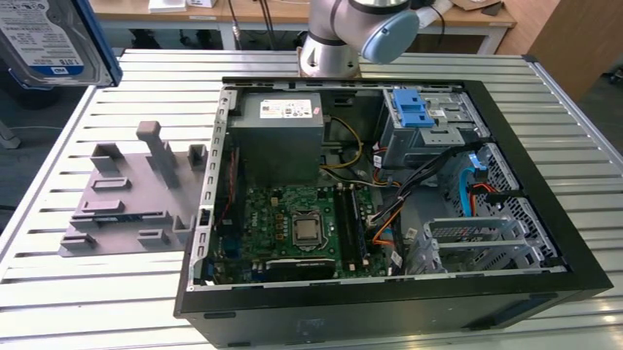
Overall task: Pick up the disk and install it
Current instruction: 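Pick up the disk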
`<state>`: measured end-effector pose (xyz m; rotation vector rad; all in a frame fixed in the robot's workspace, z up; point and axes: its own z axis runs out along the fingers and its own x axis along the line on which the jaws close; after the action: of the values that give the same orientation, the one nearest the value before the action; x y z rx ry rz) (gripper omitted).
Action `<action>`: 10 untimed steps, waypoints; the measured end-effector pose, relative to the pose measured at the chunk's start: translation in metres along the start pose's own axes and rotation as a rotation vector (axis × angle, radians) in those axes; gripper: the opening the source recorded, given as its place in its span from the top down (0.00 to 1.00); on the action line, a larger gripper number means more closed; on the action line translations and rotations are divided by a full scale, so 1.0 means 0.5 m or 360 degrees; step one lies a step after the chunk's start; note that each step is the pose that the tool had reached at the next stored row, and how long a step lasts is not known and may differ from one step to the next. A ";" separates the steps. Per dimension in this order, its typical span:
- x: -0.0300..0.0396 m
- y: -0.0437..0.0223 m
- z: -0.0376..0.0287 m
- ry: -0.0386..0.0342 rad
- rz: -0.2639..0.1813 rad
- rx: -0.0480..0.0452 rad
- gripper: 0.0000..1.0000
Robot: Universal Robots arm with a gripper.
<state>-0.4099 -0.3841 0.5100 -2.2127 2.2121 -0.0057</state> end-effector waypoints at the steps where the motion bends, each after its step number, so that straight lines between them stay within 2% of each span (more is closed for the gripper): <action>1: 0.000 -0.003 0.000 0.0000 0.0000 0.0000 0.64; 10: 0.001 -0.032 0.000 0.0000 0.0000 0.0000 0.64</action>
<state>-0.3937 -0.3848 0.5100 -2.2128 2.2123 -0.0055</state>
